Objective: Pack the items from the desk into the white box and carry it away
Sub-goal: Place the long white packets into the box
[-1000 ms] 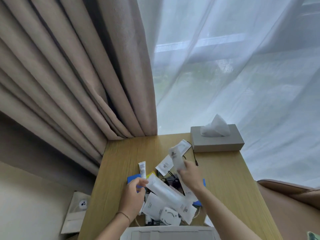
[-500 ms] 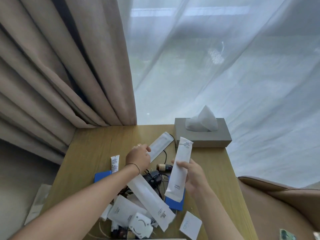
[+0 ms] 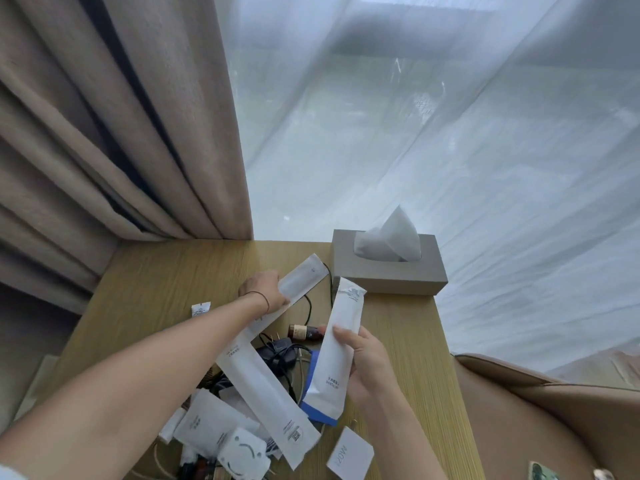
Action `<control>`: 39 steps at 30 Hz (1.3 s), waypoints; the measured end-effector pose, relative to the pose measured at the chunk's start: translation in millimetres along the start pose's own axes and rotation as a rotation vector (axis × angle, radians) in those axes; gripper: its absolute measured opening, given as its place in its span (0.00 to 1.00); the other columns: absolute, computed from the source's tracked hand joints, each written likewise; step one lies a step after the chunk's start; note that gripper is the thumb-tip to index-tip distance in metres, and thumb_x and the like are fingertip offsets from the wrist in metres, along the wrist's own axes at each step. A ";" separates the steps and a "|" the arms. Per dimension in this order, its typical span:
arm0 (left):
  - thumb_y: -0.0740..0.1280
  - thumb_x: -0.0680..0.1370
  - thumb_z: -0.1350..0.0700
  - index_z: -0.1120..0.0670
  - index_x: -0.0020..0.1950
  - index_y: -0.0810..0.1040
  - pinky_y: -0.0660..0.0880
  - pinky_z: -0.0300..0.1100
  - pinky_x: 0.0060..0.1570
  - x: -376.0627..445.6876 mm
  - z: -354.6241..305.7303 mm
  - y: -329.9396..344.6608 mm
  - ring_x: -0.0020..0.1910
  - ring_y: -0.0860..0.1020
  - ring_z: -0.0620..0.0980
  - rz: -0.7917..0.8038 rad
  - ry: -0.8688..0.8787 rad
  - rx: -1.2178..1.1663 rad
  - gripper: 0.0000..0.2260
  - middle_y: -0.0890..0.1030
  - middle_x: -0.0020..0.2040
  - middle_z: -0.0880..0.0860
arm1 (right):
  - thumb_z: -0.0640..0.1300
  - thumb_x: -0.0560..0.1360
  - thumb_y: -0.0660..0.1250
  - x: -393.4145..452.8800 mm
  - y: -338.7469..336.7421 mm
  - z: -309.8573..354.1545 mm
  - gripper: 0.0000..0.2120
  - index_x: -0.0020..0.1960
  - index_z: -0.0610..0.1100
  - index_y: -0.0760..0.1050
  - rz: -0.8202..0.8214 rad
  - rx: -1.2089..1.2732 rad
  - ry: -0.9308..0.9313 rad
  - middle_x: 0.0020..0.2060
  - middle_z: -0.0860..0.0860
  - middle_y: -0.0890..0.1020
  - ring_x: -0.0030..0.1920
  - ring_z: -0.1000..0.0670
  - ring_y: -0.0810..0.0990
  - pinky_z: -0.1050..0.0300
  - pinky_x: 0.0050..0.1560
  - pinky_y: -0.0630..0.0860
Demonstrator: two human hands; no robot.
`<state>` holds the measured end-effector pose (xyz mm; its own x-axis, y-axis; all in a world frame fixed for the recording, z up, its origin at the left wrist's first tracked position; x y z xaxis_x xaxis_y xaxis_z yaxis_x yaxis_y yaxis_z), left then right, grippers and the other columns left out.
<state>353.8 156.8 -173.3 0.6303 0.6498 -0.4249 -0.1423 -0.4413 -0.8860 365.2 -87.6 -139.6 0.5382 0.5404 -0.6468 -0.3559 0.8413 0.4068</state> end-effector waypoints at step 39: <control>0.70 0.77 0.62 0.53 0.49 0.82 0.78 0.35 0.32 -350.1 129.1 -76.2 0.35 0.83 0.43 -0.203 0.028 -1.296 0.05 0.85 0.39 0.48 | 0.32 0.76 0.70 -220.3 62.3 -98.0 0.15 0.60 0.44 0.82 0.148 -0.460 -0.121 0.53 0.45 0.87 0.54 0.44 0.86 0.50 0.49 0.83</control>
<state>45.4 42.8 19.0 0.5713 0.7685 -0.2880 0.7787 -0.6185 -0.1058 149.6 -155.3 -35.0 0.5315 0.6744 -0.5125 -0.7209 0.6779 0.1444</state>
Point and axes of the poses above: each hand's wrist, its own x-axis towards the middle knuckle, its own y-axis out of the palm, z = x × y, the point moved 9 cm from there along x, towards the middle knuckle
